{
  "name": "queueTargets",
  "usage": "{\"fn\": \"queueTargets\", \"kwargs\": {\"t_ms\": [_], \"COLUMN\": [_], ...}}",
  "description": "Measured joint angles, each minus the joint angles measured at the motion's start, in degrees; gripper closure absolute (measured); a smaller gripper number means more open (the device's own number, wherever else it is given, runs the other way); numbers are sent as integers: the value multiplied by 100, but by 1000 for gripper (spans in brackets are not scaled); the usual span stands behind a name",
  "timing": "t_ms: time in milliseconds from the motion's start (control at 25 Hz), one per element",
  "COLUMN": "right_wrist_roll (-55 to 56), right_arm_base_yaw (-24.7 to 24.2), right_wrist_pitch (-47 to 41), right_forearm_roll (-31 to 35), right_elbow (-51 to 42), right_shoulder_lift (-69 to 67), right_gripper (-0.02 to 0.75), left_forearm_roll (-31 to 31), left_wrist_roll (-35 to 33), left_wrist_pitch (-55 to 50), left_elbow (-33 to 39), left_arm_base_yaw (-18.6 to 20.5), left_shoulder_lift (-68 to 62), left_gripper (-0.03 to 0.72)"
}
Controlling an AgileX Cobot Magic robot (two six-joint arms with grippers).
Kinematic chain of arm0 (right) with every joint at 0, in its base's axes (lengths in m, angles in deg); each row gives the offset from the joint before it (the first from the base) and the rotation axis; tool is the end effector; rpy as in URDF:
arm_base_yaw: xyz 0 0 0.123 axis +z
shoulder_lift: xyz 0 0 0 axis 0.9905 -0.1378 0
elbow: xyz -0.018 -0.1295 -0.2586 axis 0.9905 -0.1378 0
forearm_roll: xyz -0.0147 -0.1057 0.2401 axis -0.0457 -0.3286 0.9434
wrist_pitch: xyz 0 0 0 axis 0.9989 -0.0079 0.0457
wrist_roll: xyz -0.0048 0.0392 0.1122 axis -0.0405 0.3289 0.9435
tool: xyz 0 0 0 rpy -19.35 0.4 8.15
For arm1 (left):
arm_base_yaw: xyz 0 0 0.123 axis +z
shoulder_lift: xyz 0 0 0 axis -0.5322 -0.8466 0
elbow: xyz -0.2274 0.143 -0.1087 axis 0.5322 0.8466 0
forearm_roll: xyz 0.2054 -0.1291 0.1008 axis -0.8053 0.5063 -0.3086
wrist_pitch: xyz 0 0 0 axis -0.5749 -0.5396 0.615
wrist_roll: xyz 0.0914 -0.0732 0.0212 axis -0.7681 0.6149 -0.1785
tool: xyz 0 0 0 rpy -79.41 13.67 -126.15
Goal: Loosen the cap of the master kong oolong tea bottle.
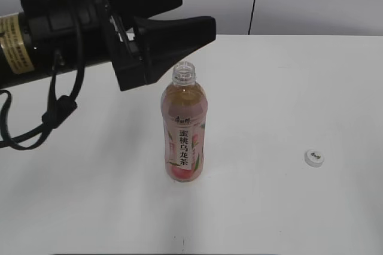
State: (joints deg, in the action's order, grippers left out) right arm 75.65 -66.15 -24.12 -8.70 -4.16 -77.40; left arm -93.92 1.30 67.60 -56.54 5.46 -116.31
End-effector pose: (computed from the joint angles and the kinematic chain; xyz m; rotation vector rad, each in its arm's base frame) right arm 0.0376 0.0092 0.2672 -0.3999 2.1406 0.0894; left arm 0.2479 -0.2151 0.2551 0.9139 1.3612 -0.9728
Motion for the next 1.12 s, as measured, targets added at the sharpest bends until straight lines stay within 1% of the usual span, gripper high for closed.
{"fn": "queueTargets", "kwargs": {"t_ms": [160, 360, 560, 640, 680, 880, 1120], "right_wrist_roll": [0, 0, 0, 0, 0, -5, -5], "right_arm_base_yaw": [0, 0, 0, 0, 0, 0, 0], "right_wrist_pitch": [-7, -7, -7, -7, -7, -7, -7], "right_forearm_roll": [0, 0, 0, 0, 0, 0, 0], "right_elbow": [0, 0, 0, 0, 0, 0, 0], "right_shoulder_lift": [0, 0, 0, 0, 0, 0, 0], "right_gripper": [291, 291, 291, 291, 291, 291, 291], "left_forearm_roll": [-294, -921, -1753, -1870, -1816, -1004, -382], "left_wrist_roll": [493, 1238, 1946, 2219, 2276, 2367, 2384], "left_wrist_pitch": [-45, -132, -475, -677, -754, -1396, -2708], "left_elbow": [0, 0, 0, 11, 32, 233, 613], "left_arm_base_yaw": [0, 0, 0, 0, 0, 0, 0], "left_shoulder_lift": [444, 949, 1558, 1841, 1981, 2943, 4134], "left_gripper": [97, 97, 97, 97, 98, 100, 100]}}
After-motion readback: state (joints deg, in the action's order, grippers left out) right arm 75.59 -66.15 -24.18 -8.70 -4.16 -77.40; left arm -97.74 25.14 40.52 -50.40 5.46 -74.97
